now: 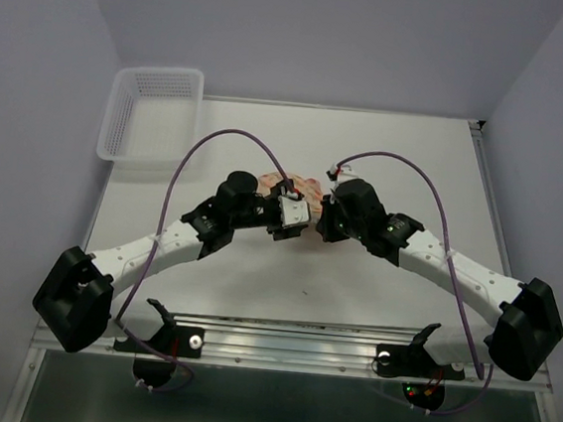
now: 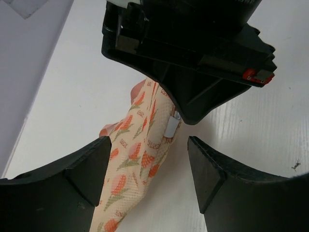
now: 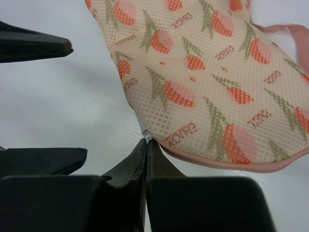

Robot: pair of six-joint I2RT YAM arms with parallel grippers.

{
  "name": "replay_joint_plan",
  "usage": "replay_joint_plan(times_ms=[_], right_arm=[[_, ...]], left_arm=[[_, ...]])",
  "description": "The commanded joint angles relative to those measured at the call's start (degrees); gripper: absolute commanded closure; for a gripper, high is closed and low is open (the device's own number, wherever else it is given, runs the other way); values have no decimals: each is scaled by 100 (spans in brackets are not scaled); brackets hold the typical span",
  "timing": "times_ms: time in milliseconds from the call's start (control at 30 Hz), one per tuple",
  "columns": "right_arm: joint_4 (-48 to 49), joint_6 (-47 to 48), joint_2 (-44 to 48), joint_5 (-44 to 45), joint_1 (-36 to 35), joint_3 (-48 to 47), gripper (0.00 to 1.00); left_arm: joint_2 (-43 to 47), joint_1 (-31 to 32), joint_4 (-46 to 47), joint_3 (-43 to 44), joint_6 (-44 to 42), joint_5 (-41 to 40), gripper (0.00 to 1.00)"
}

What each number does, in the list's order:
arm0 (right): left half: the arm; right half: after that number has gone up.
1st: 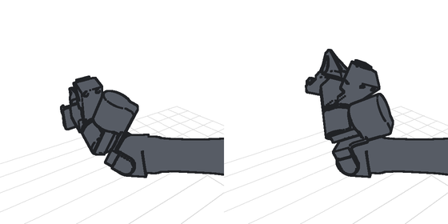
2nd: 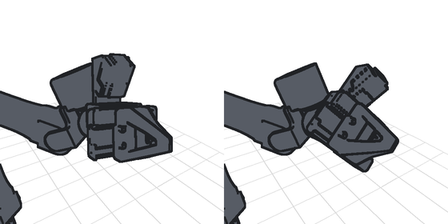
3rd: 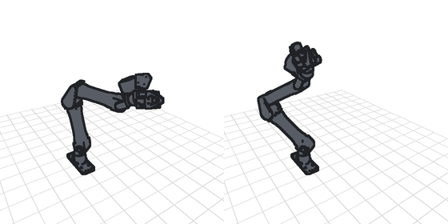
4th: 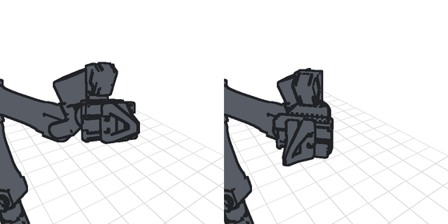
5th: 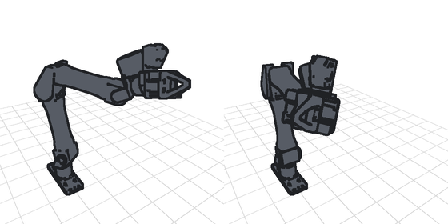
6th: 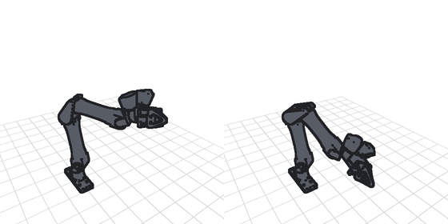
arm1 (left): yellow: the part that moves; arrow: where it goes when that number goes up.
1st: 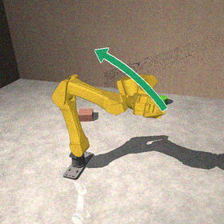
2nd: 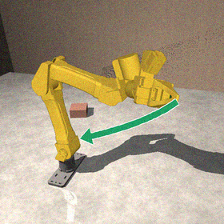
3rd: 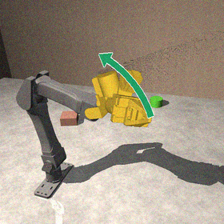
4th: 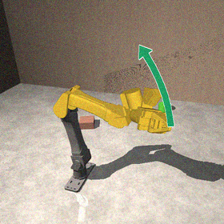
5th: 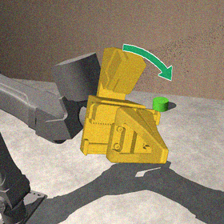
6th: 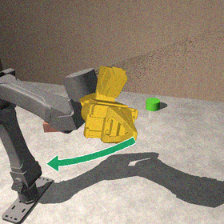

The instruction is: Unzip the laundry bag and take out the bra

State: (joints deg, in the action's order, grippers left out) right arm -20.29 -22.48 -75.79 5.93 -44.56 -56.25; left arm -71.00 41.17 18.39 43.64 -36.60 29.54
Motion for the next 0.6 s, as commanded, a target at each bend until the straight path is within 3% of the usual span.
replay_joint_plan(times_ms=[0,567], right_arm=[[-27,-20,55,-101,35,-351,99],[-221,86,-23,-101,87,-730,99]], left_arm=[[-186,40,209,268,-295,-18,23],[-643,40,367,373,-550,-159,28]])
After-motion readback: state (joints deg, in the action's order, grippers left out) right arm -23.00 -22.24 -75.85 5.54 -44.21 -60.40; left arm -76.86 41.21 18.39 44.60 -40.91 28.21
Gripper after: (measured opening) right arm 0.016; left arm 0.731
